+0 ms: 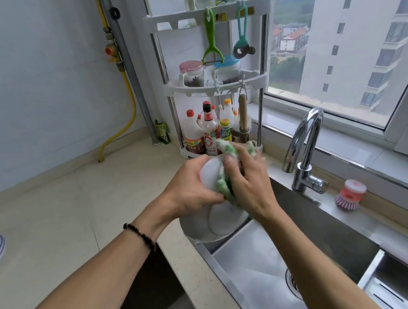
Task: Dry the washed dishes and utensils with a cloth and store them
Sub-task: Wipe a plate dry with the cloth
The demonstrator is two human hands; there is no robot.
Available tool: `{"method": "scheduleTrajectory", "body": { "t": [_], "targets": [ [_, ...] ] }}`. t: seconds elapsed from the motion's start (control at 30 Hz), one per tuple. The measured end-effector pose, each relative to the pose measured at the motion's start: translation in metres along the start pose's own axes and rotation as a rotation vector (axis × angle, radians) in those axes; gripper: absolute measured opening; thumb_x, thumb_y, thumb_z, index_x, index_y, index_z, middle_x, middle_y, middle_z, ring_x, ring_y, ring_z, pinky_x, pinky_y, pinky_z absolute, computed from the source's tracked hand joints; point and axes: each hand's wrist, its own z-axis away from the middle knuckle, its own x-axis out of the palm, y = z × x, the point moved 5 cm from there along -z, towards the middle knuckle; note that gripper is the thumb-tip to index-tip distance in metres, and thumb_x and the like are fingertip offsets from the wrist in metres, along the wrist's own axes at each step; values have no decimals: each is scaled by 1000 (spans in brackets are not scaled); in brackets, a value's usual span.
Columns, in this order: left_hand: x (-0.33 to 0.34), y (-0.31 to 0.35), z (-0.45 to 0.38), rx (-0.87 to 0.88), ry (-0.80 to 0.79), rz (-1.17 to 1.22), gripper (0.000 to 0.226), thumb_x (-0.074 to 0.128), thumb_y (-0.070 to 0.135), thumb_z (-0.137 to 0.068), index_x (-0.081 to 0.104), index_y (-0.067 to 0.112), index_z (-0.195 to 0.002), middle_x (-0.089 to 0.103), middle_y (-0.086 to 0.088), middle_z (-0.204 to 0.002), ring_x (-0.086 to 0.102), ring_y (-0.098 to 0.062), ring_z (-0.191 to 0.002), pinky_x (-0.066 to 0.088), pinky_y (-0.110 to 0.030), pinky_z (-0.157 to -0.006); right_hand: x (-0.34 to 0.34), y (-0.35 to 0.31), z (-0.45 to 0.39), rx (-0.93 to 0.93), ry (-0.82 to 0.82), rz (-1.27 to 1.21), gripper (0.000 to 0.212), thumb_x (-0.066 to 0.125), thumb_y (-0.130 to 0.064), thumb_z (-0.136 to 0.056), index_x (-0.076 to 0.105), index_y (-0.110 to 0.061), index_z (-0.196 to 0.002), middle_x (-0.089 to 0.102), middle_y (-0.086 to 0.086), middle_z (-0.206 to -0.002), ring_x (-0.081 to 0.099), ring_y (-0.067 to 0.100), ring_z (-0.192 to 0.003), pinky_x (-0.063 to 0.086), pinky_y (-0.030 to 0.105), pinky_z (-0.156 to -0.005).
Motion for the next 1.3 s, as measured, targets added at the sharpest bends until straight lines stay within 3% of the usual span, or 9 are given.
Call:
{"method": "scheduleTrajectory", "body": {
  "t": [0.1, 0.2, 0.37, 0.47, 0.6, 0.77, 1.0, 1.17, 1.3],
  "targets": [
    [-5, 2, 3, -17, 33, 72, 52, 85, 5, -57, 65, 18, -103, 72, -1, -94, 71, -16, -84, 61, -32, -72, -6, -8, 1, -126, -73, 54, 42, 30, -54, -101, 37, -52, -143, 34, 0, -158, 22, 4, -140, 18, 31, -115],
    [-10, -7, 10, -96, 176, 240, 47, 79, 11, -52, 66, 13, -97, 72, -7, -91, 70, -21, -81, 60, -36, -69, -9, 2, -5, -9, -101, -30, 50, 24, -56, -102, 30, -44, -151, 25, -2, -164, 17, 5, -148, 12, 40, -124],
    [-22, -20, 14, -181, 247, 507, 53, 75, 0, -53, 66, 2, -105, 73, -20, -100, 71, -31, -84, 60, -41, -73, 6, -9, 25, -450, -126, 363, 56, 27, -48, -105, 15, -33, -158, -3, -8, -166, -17, 4, -152, 0, 41, -126],
    [-24, -21, 18, -210, 301, 510, 56, 77, 2, -51, 65, 3, -105, 73, -19, -104, 72, -34, -92, 61, -45, -77, 7, 2, 29, -261, -229, 328, 59, 19, -60, -98, 3, -44, -154, -16, -25, -160, -21, 6, -151, 1, 40, -126],
    [-28, -32, 19, -254, 373, 562, 41, 76, -10, -70, 65, 5, -106, 71, -19, -107, 70, -36, -96, 62, -44, -75, 29, -6, 61, -322, -282, 347, 55, 18, -54, -101, 4, -42, -153, -7, -23, -162, -19, 5, -151, -9, 25, -123],
    [-24, -40, 15, -279, 341, 552, 37, 74, -13, -72, 63, 11, -98, 70, -11, -99, 69, -26, -85, 60, -36, -68, 31, -5, 34, -81, -226, 353, 57, 15, -59, -96, 1, -43, -149, -14, -15, -162, -33, -6, -142, -15, 31, -123],
    [-28, -47, 13, -274, 272, 479, 48, 81, -4, -61, 62, 13, -103, 69, -14, -107, 69, -33, -98, 61, -49, -82, 43, -6, 32, -47, -181, 310, 52, 13, -54, -96, -3, -47, -145, -16, -26, -155, -26, -5, -145, -11, 39, -125],
    [-40, -51, 14, -289, 274, 469, 62, 78, 12, -40, 64, 12, -100, 71, -16, -102, 70, -35, -93, 61, -46, -76, 60, -9, 43, -95, -265, 316, 51, 20, -53, -100, 0, -54, -147, -15, -22, -161, -24, 4, -149, -16, 27, -120],
    [-42, -52, 14, -285, 288, 449, 50, 82, 0, -60, 64, 9, -106, 69, -15, -106, 68, -33, -95, 61, -47, -79, 46, -5, 26, 138, -118, 135, 51, 28, -41, -106, 7, -45, -152, -5, -8, -167, -1, 15, -155, 0, 30, -123]
  ]
}}
